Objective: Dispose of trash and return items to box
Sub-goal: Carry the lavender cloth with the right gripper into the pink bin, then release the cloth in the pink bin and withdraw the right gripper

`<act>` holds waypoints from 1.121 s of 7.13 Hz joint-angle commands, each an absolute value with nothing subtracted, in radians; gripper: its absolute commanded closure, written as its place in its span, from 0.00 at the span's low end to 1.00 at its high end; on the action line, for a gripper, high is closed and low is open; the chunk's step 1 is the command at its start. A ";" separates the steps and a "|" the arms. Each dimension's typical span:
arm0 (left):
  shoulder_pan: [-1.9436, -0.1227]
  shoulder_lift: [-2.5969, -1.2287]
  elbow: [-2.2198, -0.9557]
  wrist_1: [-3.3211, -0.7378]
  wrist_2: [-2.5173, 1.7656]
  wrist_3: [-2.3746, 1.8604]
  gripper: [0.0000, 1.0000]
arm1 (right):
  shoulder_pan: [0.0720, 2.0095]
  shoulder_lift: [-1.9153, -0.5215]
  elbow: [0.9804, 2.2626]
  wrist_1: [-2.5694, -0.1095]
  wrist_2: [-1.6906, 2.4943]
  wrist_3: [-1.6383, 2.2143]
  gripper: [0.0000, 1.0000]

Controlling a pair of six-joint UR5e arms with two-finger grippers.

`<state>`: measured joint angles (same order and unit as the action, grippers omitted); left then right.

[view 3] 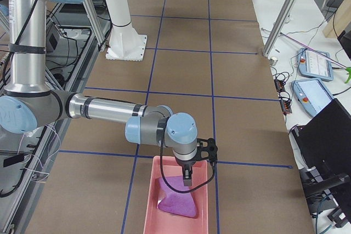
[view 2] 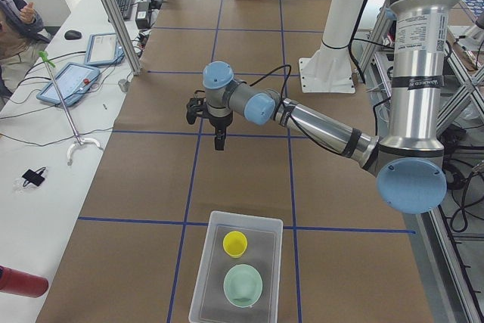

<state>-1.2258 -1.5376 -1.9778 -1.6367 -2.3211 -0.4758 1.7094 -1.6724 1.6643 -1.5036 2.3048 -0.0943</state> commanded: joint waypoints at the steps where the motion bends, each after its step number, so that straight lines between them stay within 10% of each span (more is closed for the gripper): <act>1: -1.252 -1.496 -1.977 -1.635 -2.310 -0.323 0.02 | 1.565 -1.667 1.803 -1.502 2.368 0.177 0.00; 8: -1.546 -1.427 -1.756 -1.624 -2.420 -0.020 0.02 | 1.401 -1.703 1.856 -1.506 2.355 0.253 0.00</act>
<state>-1.5160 -1.4230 -1.7889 -1.6237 -2.3553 -0.0173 1.4038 -1.6931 1.8560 -1.5062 2.3555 0.2607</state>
